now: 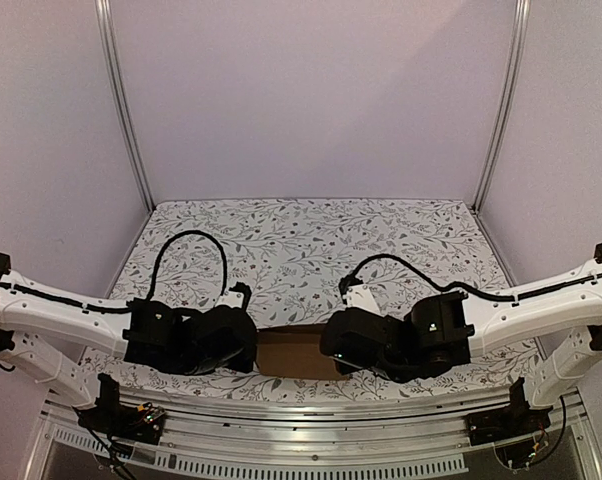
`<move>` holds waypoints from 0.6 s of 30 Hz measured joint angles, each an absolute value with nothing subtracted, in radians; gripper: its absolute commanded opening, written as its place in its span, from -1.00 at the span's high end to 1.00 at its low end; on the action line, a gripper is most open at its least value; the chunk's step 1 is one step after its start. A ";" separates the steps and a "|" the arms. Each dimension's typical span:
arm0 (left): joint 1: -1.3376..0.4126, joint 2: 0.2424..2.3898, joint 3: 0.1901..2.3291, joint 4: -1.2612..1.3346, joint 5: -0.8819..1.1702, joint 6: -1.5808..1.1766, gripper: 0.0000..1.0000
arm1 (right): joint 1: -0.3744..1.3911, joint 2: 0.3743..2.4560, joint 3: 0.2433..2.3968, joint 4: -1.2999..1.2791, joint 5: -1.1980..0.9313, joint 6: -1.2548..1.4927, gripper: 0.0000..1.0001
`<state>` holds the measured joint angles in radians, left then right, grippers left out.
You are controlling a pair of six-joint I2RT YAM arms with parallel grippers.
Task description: Fold the paper box
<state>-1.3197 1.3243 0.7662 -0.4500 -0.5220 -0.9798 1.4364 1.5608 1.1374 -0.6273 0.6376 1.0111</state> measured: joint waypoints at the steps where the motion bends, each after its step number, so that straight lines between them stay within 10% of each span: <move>1: -1.320 1.324 0.766 -0.450 -0.523 -0.981 1.00 | 1.436 1.561 1.135 -0.625 0.638 1.013 1.00; 18: -1.332 1.345 0.788 -0.437 -0.506 -1.000 1.00 | 1.454 1.563 1.022 -0.554 0.681 1.095 1.00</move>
<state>-1.3323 1.3453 0.7883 -0.4370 -0.5060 -1.0004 1.4544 1.5627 1.0218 -0.5545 0.6811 1.0954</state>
